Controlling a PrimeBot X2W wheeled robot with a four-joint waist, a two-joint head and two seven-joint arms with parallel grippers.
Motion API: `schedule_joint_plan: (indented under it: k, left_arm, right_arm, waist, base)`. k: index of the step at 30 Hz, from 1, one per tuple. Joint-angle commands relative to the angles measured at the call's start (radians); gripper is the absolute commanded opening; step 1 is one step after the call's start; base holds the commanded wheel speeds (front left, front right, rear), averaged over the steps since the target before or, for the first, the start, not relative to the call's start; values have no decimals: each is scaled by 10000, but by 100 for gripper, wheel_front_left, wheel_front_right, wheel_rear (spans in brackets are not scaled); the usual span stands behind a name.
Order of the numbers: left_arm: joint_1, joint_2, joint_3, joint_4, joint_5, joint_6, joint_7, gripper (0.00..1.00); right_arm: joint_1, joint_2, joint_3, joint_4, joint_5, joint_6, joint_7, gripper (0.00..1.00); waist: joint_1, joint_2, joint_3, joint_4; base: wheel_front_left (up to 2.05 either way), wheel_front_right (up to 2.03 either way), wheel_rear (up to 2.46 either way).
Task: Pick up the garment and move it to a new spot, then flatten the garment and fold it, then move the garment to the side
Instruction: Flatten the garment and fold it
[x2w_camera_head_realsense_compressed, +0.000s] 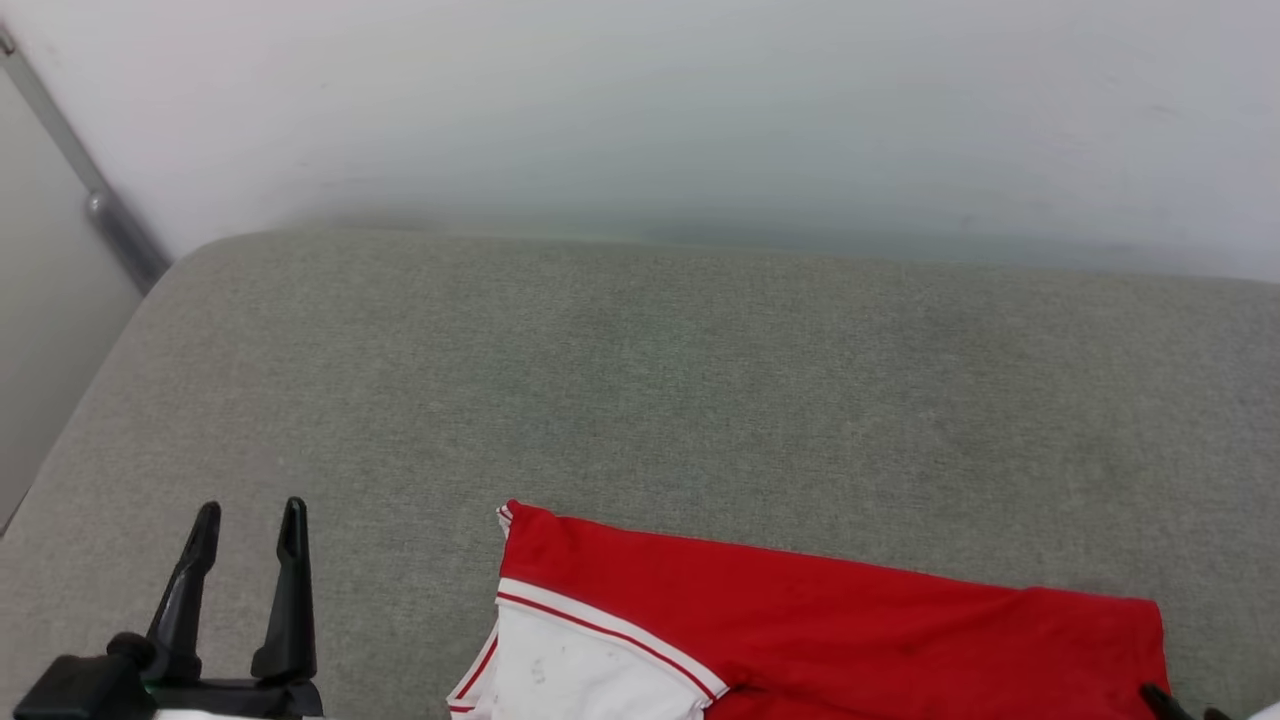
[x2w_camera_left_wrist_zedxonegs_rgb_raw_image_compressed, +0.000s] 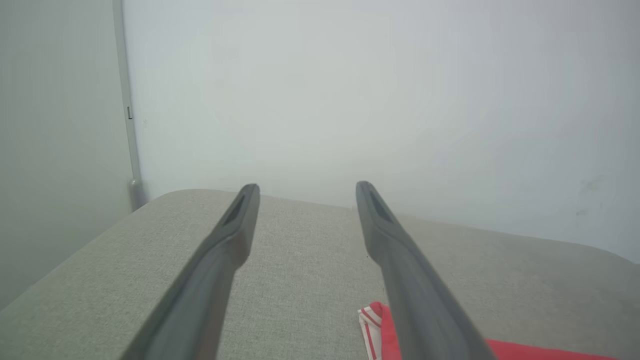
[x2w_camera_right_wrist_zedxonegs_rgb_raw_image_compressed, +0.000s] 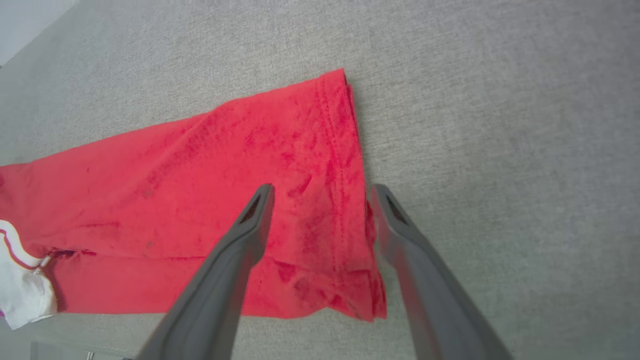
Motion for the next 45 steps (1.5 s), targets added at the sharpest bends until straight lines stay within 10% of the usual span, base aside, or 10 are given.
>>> schedule_joint_plan:
  k: [1, 19, 31, 33, 34, 45]
  left_arm:
    - [233, -211, 194, -31, 334, -280, -19, 100]
    - [-283, -680, -422, 64, 1526, -960, -21, 100]
    - [-614, -575, -687, 217, 1424, -964, -21, 100]
    - [-566, -555, -661, 236, 1424, -964, -21, 100]
    - [-525, -547, -644, 240, 1427, -965, -21, 100]
    - [-218, -605, -594, 223, 1477, -965, -21, 100]
  right_arm:
    - [146, 211, -198, 155, 39, -4, -141, 100]
    - [-635, 470, -560, 2037, 380, -4, -666, 100]
    - [-615, 1199, 1285, 2848, 1297, 60, -478, 100]
    - [-605, 1096, 1382, 2893, 1211, 60, -679, 10]
    - [-597, 998, 1388, 2943, 1136, 60, -777, 0]
    - [-853, -235, 350, 2803, 610, -13, -2016, 0]
  waist:
    - [0, 0, -7, 87]
    - [0, 0, 812, 567]
    - [0, 0, 1015, 740]
    - [0, 0, 940, 716]
    - [0, 0, 893, 696]
    - [0, 0, 482, 315]
  base:
    - [0, 0, 0]
    - [0, 0, 0]
    - [0, 0, 0]
    - [0, 0, 0]
    - [0, 0, 0]
    - [0, 0, 0]
